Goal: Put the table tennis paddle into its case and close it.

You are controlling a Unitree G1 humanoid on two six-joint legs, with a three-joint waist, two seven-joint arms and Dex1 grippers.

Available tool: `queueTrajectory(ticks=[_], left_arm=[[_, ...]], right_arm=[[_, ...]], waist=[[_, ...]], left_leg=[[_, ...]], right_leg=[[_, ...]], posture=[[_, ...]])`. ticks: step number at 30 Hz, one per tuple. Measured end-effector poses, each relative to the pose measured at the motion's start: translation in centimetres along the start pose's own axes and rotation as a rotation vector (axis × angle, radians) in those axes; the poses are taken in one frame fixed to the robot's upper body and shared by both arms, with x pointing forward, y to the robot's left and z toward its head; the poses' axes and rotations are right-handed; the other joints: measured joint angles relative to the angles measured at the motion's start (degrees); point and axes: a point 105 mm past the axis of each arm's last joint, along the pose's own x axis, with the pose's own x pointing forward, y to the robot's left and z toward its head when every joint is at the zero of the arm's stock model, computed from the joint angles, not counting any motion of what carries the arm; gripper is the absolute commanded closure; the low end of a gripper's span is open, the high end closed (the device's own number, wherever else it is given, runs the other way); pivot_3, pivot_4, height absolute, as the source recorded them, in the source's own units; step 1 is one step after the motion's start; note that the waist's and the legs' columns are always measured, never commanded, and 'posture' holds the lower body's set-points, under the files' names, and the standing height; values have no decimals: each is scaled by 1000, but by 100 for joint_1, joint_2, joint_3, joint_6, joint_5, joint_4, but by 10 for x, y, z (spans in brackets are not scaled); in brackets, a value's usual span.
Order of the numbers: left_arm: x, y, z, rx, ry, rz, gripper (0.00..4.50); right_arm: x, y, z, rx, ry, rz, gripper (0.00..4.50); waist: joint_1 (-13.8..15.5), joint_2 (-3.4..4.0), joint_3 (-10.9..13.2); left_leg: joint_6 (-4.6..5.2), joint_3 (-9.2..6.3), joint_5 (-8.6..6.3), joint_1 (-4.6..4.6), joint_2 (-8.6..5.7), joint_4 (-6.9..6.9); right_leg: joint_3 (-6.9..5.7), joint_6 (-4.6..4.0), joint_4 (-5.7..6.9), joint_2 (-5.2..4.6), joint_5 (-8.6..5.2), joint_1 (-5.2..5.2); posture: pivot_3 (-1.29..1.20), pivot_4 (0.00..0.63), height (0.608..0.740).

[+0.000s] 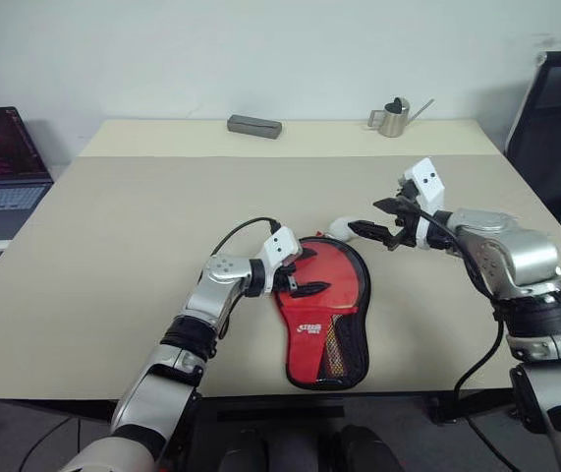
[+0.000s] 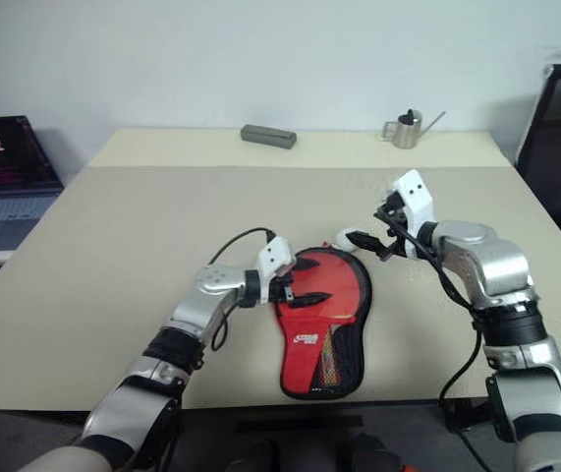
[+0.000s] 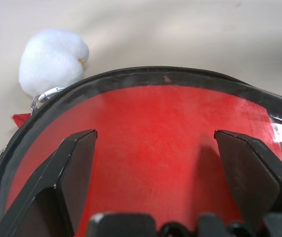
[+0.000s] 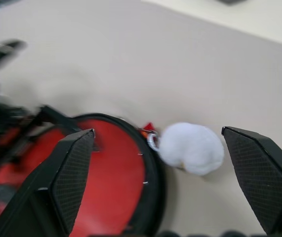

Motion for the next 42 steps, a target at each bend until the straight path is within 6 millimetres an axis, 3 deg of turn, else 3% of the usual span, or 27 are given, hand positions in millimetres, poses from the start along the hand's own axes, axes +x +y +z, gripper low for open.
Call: queueTrajectory(ticks=[9,17,22,25,34,38,42], left_arm=[[-1,-5,-1,-5,0,-4,361],[-2,-6,-1,-12,1,-3,361],[-3,-6,-2,-14,3,1,361],[-3,-7,-2,-12,2,1,315],[-6,-7,-7,-17,12,5,315],[-6,-8,-8,-21,15,3,315],[-6,-10,-12,-31,22,-4,315]], right_arm=[[56,-15,-5,54,24,-75,0],[71,-18,-38,43,99,-137,0],[72,-22,-43,37,107,-171,0],[73,-22,-44,56,94,-185,573],[79,-17,-41,64,82,-184,3441],[80,-15,-42,62,83,-186,4007],[80,-15,-42,39,87,-190,4125]], waist=[[-27,6,-3],[-38,7,-4],[-43,9,-5],[-43,9,-5],[-51,9,-5],[-52,10,-6],[-53,15,-8]], left_leg=[[0,0,1,5,0,0],[0,1,1,7,0,-1],[0,2,1,12,0,0],[0,5,1,18,0,0],[6,15,6,58,0,0],[7,18,6,64,0,0],[7,20,6,69,0,0]], right_leg=[[0,-17,12,0,9,-1],[2,-29,17,-1,16,-2],[4,-29,25,0,16,-1],[9,-32,39,0,15,-2],[21,-21,98,4,-10,2],[25,-22,99,3,-9,7],[27,-21,98,3,-10,11]], posture=[[0,150,740],[0,150,740],[0,150,740],[0,150,740],[0,150,740],[0,150,740],[0,150,740]])
